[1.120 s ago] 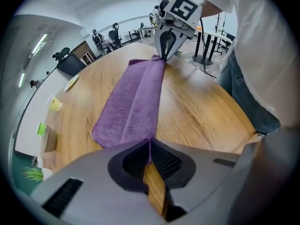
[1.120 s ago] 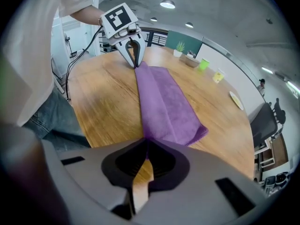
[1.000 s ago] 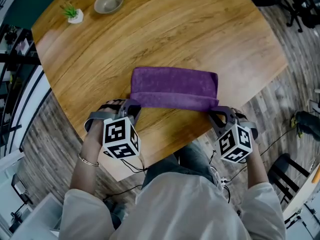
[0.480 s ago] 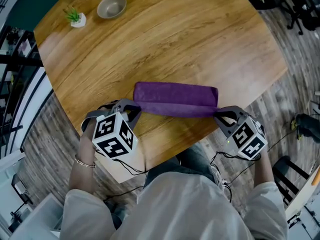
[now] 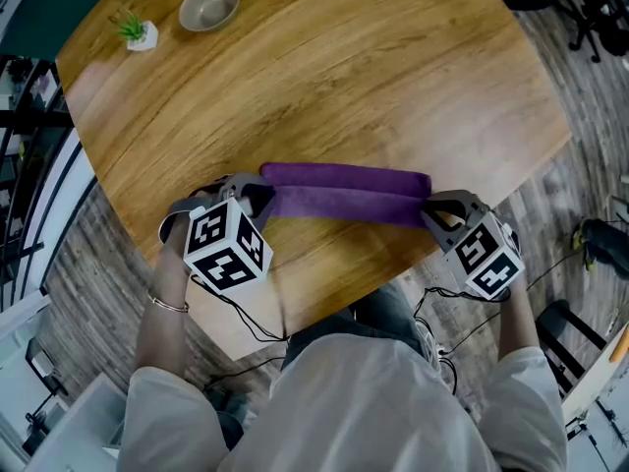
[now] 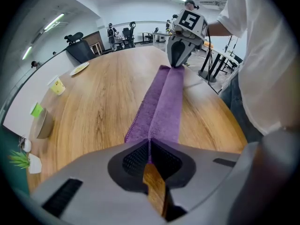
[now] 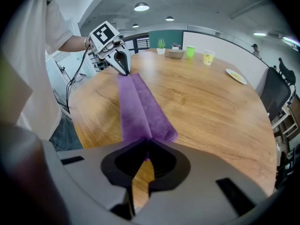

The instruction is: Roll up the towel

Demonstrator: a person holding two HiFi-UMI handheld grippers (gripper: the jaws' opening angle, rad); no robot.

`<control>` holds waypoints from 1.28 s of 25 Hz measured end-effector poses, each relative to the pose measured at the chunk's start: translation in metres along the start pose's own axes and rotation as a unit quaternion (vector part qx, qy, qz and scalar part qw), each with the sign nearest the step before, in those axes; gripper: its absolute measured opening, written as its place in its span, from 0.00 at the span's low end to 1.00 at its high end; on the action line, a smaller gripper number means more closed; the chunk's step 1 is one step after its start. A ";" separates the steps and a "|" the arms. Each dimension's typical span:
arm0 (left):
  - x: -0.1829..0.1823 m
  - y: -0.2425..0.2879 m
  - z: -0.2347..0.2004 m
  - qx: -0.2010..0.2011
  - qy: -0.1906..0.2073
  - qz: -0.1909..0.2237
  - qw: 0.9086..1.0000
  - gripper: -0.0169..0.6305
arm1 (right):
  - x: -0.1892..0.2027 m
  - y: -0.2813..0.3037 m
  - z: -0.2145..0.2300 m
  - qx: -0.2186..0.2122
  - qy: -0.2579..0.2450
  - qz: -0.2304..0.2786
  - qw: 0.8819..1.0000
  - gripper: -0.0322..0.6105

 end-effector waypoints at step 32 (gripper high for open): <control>0.004 0.008 0.043 -0.038 0.106 -0.008 0.994 0.16 | 0.005 0.014 -0.049 0.072 -0.128 -0.027 0.989 0.14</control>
Point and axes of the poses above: the fingertips, and each gripper's own axes: y forward along the fingers, z to its right, x out of its underside, the point moved 8 cm from there along -y, backward along the fingers
